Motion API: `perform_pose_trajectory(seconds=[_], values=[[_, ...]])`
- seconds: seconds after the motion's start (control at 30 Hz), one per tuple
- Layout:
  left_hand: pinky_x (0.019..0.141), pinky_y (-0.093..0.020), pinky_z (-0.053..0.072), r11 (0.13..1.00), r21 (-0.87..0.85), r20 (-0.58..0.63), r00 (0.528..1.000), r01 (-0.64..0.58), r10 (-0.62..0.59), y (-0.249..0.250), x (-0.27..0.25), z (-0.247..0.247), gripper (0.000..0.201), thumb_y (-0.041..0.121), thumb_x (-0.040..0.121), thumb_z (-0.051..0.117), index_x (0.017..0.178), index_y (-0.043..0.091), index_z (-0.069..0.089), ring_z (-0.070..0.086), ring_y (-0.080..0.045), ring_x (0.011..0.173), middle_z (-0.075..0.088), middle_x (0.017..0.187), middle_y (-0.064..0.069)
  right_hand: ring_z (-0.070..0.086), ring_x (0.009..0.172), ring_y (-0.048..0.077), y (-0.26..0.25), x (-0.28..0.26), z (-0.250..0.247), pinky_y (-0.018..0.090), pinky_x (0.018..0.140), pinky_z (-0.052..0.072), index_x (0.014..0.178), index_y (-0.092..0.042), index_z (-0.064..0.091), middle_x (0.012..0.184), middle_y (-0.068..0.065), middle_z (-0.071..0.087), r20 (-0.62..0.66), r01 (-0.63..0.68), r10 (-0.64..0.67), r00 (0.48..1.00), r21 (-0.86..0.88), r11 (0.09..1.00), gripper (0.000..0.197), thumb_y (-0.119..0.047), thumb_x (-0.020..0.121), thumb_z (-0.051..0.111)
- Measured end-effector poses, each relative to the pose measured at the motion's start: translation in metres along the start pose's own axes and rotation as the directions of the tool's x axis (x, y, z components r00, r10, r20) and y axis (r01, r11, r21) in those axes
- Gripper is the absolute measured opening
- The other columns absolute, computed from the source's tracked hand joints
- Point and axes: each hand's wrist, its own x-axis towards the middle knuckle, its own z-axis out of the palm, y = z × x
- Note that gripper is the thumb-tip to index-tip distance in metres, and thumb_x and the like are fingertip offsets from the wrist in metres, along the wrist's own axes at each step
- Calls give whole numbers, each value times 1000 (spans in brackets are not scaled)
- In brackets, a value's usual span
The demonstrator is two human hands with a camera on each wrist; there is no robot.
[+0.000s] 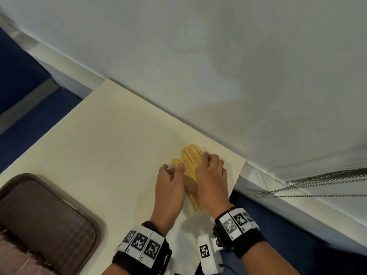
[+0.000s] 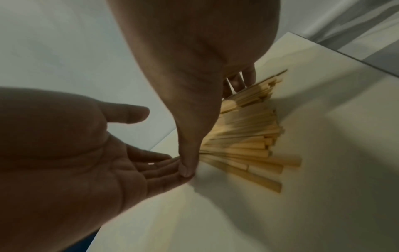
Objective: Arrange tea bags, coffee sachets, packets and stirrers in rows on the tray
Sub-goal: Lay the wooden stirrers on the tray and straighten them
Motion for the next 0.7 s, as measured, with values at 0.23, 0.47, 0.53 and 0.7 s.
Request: perform_pose_trajectory(seconds=[0.23, 0.47, 0.53, 0.7], values=[[111, -35, 49, 991, -117, -20, 997, 71, -74, 2, 11, -2, 63, 44, 108, 59, 161, 16, 39, 62, -14, 127, 64, 140, 1, 48, 121, 25, -7, -3, 20, 34, 97, 50, 147, -6, 43, 136, 9, 46, -64, 29, -30, 997, -13, 999, 83, -64, 92, 66], [101, -33, 55, 973, -205, -25, 994, 102, -110, -4, 17, -2, 45, 26, 107, 62, 148, 14, 48, 70, -12, 107, 73, 110, 2, 51, 104, 25, -19, -3, 32, 37, 85, 54, 124, -7, 57, 118, 11, 55, -128, 40, -35, 991, 31, 999, 36, -8, 92, 74], [109, -40, 54, 968, -217, -23, 991, 123, -131, -5, 19, -2, 47, 26, 105, 62, 149, 13, 50, 69, -15, 116, 72, 122, 0, 48, 105, 25, -28, -1, 35, 36, 89, 46, 123, -7, 56, 117, 11, 53, -107, 34, -31, 994, 29, 999, 31, -1, 102, 34], [84, -32, 55, 962, -237, -13, 989, 138, -145, -9, 27, -2, 31, 21, 101, 61, 129, 10, 66, 69, -14, 101, 75, 110, 0, 60, 90, 29, -45, 4, 38, 38, 77, 54, 106, -1, 61, 98, 17, 60, -90, 34, -38, 995, -46, 998, 35, -17, 94, 32]])
